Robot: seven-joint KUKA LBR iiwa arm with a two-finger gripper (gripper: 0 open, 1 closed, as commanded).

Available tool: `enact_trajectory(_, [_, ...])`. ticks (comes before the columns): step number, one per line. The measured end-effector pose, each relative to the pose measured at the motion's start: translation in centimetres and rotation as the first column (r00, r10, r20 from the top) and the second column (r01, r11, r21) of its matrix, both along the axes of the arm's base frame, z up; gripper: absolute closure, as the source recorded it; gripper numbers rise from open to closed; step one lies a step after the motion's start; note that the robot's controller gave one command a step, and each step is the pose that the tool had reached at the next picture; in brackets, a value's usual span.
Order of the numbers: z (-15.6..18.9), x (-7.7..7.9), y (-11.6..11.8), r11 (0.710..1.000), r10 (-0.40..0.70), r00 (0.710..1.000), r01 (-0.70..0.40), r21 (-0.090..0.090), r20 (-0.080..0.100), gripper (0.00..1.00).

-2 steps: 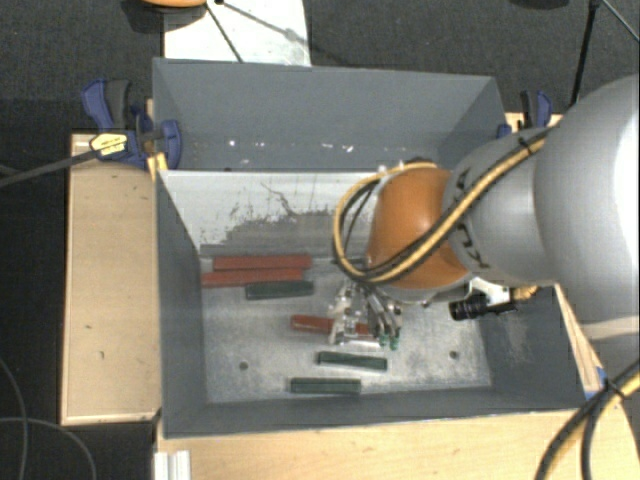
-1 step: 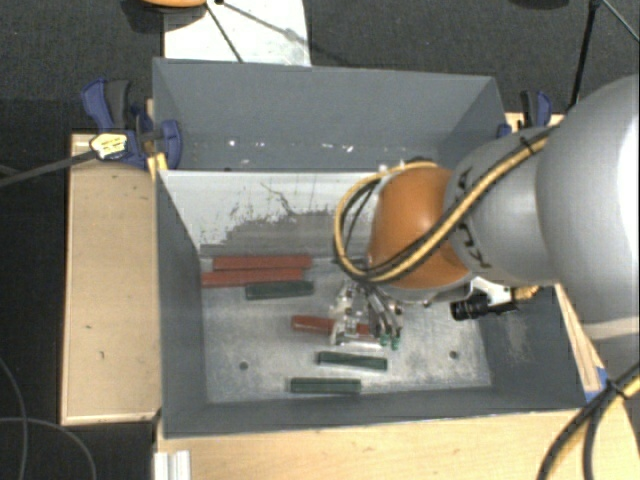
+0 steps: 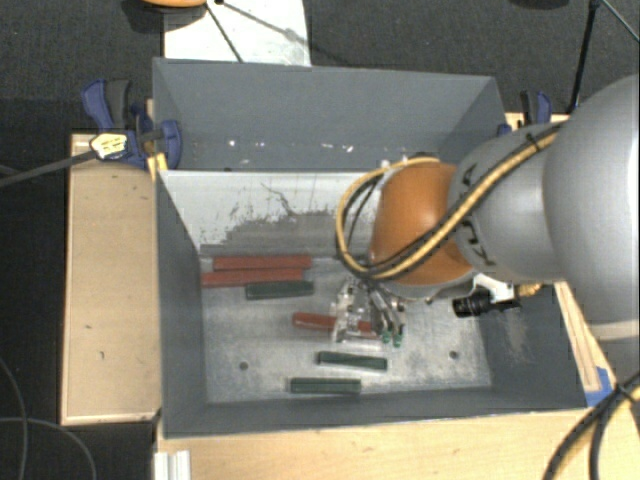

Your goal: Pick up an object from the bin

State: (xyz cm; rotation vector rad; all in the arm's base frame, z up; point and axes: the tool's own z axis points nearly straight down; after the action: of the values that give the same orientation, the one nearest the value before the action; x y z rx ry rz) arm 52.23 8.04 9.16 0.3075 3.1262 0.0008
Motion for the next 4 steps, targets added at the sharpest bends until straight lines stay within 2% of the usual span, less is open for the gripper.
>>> enact_trajectory(2, [3.1, -0.1, 0.0, 1.0, 0.0, 1.0, 0.0, 0.0, -0.005, 1.0])
enact_trajectory(4, [5.7, 0.1, 0.0, 1.0, 0.001, 1.0, -0.001, 0.001, 0.003, 1.0])
